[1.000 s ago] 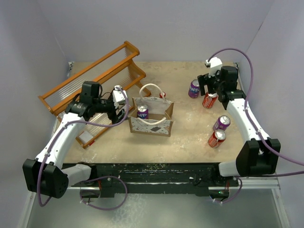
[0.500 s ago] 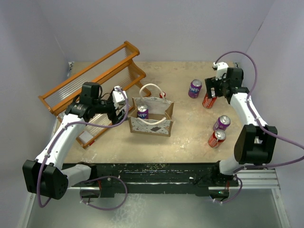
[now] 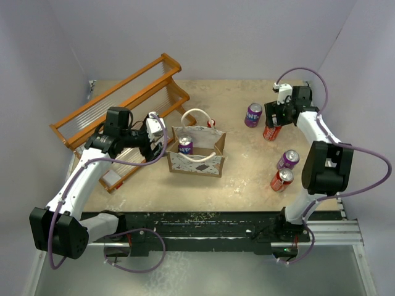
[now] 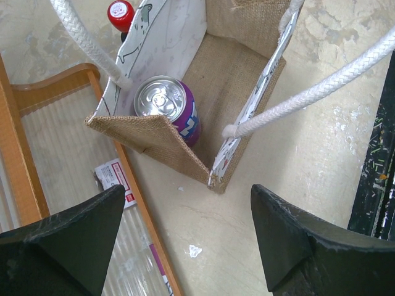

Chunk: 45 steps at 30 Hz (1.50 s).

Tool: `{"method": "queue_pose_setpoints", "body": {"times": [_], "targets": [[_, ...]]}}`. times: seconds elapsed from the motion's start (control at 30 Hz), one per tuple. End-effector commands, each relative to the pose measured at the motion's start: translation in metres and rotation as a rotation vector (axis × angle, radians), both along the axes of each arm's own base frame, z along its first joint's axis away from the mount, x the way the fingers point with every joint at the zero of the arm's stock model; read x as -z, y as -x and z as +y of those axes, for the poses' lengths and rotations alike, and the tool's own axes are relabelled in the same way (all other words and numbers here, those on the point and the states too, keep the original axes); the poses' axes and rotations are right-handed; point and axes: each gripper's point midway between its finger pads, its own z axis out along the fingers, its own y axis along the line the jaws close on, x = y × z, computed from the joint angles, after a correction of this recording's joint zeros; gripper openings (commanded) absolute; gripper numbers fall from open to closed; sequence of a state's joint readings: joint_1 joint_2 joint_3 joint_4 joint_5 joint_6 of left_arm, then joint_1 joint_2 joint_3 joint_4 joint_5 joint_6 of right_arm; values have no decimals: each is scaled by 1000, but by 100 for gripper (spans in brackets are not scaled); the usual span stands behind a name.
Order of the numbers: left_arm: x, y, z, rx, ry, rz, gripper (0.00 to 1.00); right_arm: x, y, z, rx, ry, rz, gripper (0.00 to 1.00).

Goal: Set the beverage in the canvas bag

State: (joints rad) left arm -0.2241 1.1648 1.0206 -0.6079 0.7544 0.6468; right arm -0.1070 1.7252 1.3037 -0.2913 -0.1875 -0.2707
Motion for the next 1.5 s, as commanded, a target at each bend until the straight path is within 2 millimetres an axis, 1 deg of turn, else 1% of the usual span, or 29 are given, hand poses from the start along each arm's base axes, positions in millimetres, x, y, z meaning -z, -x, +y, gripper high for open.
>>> {"method": "queue_pose_setpoints", "body": {"times": [0.0, 0.27, 0.4, 0.7, 0.83, 0.97, 1.07, 1.2, 1.27, 1.3, 1.47], "targets": [[-11, -1, -4, 10, 22, -39, 86, -12, -9, 8, -60, -36, -12, 87], [-10, -2, -3, 5, 18, -36, 87, 0, -4, 8, -70, -45, 32, 79], [-10, -2, -3, 6, 18, -37, 87, 3, -1, 6, -68, -43, 45, 80], [-9, -1, -3, 6, 17, -36, 88, -1, 4, 4, -65, -40, 45, 81], [-10, -1, -3, 5, 19, -40, 88, -1, 5, 3, -64, -36, 44, 75], [-11, -2, -2, -2, 19, -42, 88, -5, 6, 3, -71, -36, 39, 62], [-12, -3, -1, -9, 17, -42, 89, -15, 7, 3, -85, -25, 18, 50], [-15, -1, -2, 3, 17, -46, 90, -36, 12, 5, -109, -16, -10, 34], [-18, -1, -2, 8, 18, -61, 91, -57, 8, 5, -114, -5, -73, 28], [-20, -1, -2, 6, 18, -71, 91, -68, 8, 9, -126, -17, -98, 25], [-25, -9, 1, -28, 13, -90, 91, -122, 22, 30, -189, -66, -207, 9]]}}
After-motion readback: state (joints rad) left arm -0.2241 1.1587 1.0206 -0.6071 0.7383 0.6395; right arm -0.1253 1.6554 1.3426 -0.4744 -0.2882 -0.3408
